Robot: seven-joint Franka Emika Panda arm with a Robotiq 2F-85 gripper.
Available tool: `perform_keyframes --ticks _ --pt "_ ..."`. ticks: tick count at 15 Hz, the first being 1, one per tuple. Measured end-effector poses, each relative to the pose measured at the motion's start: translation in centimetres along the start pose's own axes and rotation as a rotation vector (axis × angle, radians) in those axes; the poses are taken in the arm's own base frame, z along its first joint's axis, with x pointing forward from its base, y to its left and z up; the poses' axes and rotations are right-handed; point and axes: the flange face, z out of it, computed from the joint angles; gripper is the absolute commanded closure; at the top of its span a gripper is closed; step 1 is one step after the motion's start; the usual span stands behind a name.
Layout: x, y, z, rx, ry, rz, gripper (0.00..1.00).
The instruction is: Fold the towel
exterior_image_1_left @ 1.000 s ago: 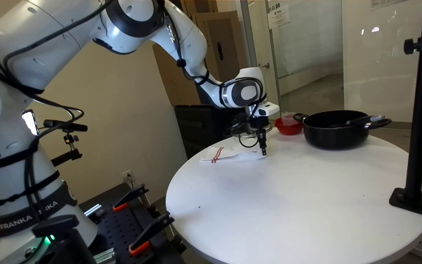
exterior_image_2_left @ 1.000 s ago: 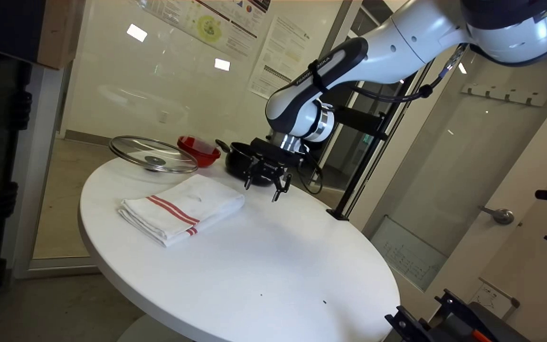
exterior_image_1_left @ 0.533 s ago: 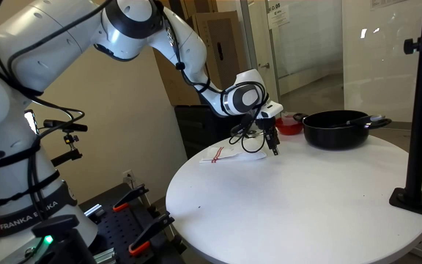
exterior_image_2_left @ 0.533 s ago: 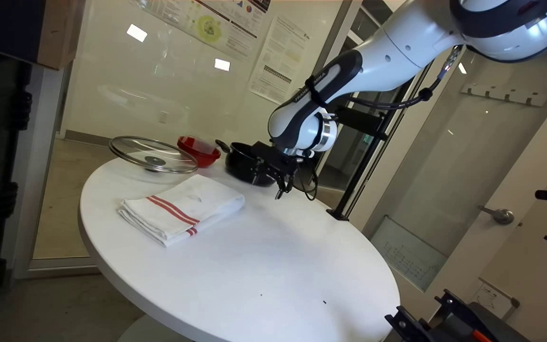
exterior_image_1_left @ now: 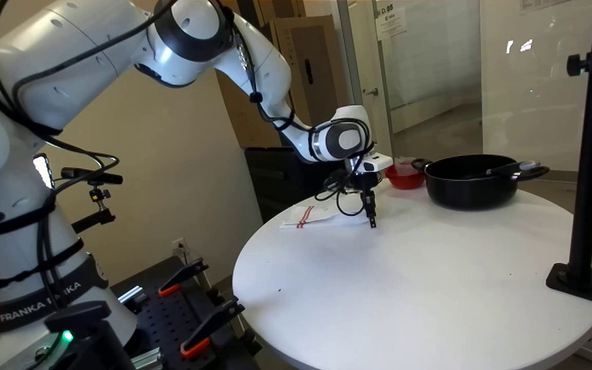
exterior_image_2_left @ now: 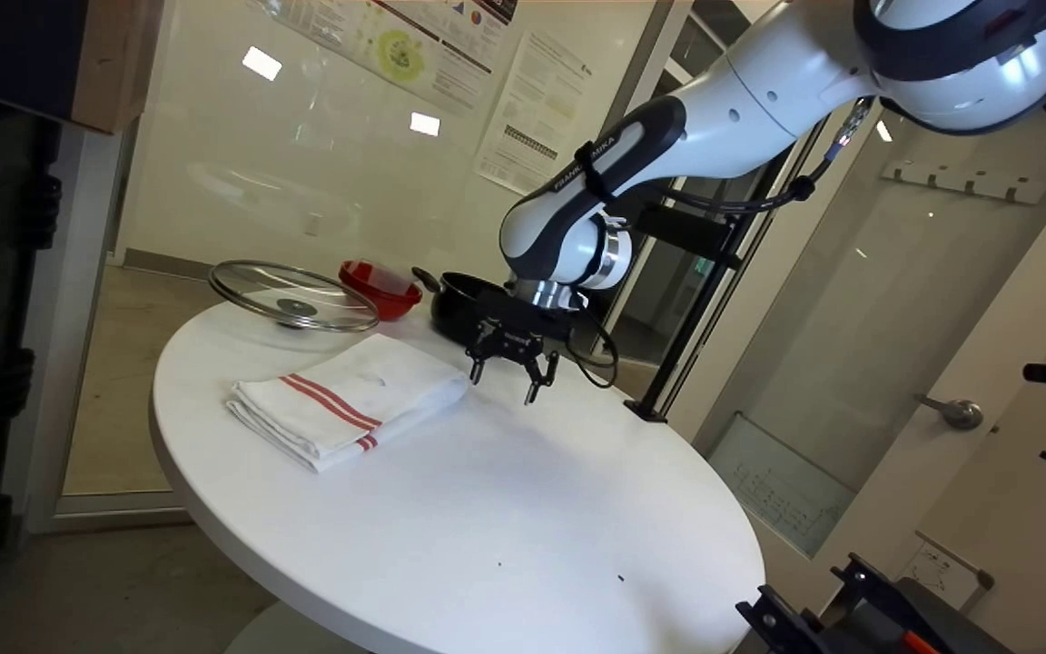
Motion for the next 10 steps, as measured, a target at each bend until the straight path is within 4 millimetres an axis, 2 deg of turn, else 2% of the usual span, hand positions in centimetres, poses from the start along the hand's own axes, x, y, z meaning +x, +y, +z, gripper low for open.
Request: perform_keyframes --ticks 2,7,10 --pt "0.08 -0.81 -0.70 0.032 -0.004 -0.053 0.00" --pt "0.05 -0.47 -0.26 0.021 -0.009 -0.051 0.00" --pt "-0.05 0.07 0.22 -0.001 -0.043 -0.112 0.00"
